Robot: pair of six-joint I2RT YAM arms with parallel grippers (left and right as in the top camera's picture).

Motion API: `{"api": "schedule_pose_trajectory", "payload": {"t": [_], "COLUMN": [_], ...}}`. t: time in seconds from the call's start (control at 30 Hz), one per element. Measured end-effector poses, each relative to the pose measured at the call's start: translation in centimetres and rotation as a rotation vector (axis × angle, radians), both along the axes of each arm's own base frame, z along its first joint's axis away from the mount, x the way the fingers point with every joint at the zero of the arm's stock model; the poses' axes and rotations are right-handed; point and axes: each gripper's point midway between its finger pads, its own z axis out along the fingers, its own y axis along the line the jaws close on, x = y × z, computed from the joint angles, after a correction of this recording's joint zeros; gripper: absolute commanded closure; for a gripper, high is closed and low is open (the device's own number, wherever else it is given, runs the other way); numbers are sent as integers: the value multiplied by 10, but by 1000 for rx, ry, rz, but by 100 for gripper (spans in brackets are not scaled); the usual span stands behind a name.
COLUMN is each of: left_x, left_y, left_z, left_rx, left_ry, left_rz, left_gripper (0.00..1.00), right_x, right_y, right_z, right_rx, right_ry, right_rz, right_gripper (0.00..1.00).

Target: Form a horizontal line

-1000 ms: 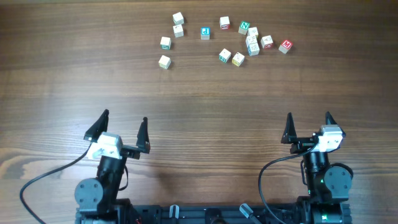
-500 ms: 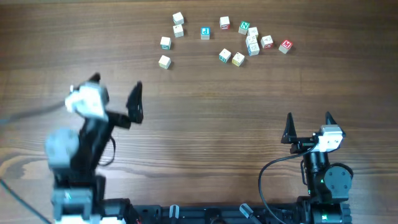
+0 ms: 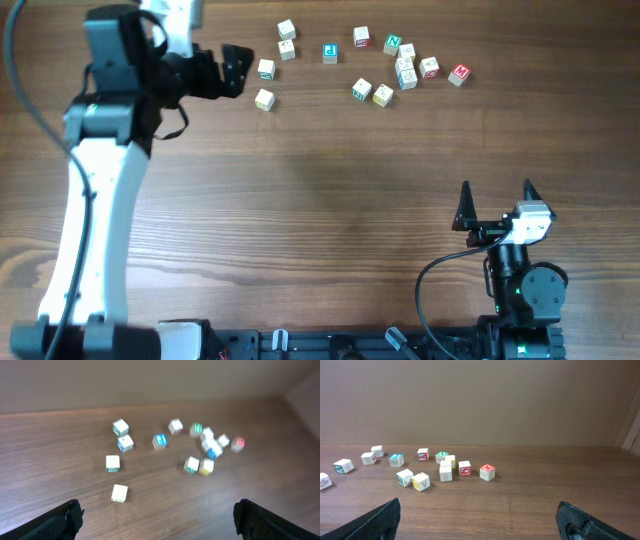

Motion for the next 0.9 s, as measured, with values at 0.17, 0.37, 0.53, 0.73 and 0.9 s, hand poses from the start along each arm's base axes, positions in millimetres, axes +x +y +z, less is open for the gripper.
{"api": "schedule_pose_trajectory", "payload": {"t": [0.17, 0.37, 0.53, 0.73, 0.9], "left_x": [22, 53, 56, 73, 84], "left_y": [-20, -14, -13, -13, -12], "left_z": [-58, -118, -132, -193, -223], "left_rx": [98, 163, 169, 178, 198], "left_ry": [59, 114, 137, 204, 203], "left_rz": [-119, -106, -105, -108, -120], "left_gripper": [0, 0, 0, 0, 0], "right_x": [0, 0, 0, 0, 0], "right_y": [0, 0, 0, 0, 0], "right_z": [0, 0, 0, 0, 0], "right_rx": [0, 0, 0, 0, 0], "right_ry": [0, 0, 0, 0, 0], "right_rz": [0, 0, 0, 0, 0], "right_gripper": [0, 0, 0, 0, 0]}}
